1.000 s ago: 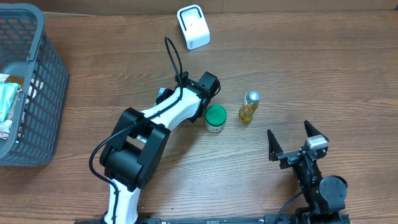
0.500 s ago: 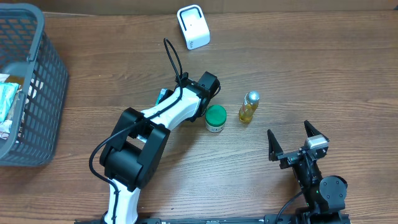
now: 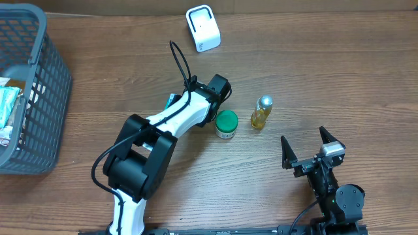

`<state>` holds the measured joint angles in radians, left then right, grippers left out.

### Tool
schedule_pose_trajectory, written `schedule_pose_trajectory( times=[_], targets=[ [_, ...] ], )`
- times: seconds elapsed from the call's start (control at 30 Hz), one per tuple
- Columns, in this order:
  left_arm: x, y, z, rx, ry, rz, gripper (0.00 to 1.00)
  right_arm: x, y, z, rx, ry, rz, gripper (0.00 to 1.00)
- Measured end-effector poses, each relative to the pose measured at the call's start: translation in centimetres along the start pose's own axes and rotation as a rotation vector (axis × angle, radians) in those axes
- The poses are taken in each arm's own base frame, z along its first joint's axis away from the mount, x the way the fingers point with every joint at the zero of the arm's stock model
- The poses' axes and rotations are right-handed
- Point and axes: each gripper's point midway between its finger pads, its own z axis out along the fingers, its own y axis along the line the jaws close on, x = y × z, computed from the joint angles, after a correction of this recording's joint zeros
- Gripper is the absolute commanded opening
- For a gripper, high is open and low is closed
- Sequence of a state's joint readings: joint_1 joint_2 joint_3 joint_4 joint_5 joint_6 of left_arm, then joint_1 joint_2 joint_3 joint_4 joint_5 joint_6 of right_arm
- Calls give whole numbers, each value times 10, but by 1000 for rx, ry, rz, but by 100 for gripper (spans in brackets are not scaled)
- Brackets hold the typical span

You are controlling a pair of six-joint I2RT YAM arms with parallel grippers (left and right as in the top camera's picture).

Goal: Scan the item barcode

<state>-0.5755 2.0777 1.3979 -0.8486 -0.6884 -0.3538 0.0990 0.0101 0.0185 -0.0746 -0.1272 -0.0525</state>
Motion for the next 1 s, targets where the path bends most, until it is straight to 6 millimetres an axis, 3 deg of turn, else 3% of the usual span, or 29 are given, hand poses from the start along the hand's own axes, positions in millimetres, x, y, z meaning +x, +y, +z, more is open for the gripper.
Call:
schedule_pose_trajectory(
  times=[0.5, 0.6, 0.67, 0.7, 0.77, 0.83, 1.0],
  targets=[
    [-13, -12, -11, 126, -12, -57, 50, 0, 0, 0, 1, 0, 0, 100],
    [-20, -6, -17, 142, -27, -86, 68, 0, 0, 0, 0, 0, 0, 100],
    [-27, 2, -24, 154, -42, -114, 75, 0, 0, 0, 0, 0, 0, 100],
    [-31, 7, -27, 160, -51, -129, 84, 0, 0, 0, 0, 0, 0, 100],
    [-40, 20, -33, 180, -69, -166, 87, 0, 0, 0, 0, 0, 0, 100],
    [-43, 27, -37, 210, -74, -172, 96, 0, 0, 0, 0, 0, 0, 100],
    [-39, 27, -25, 433, -7, -117, 99, 0, 0, 0, 0, 0, 0, 100]
  ],
)
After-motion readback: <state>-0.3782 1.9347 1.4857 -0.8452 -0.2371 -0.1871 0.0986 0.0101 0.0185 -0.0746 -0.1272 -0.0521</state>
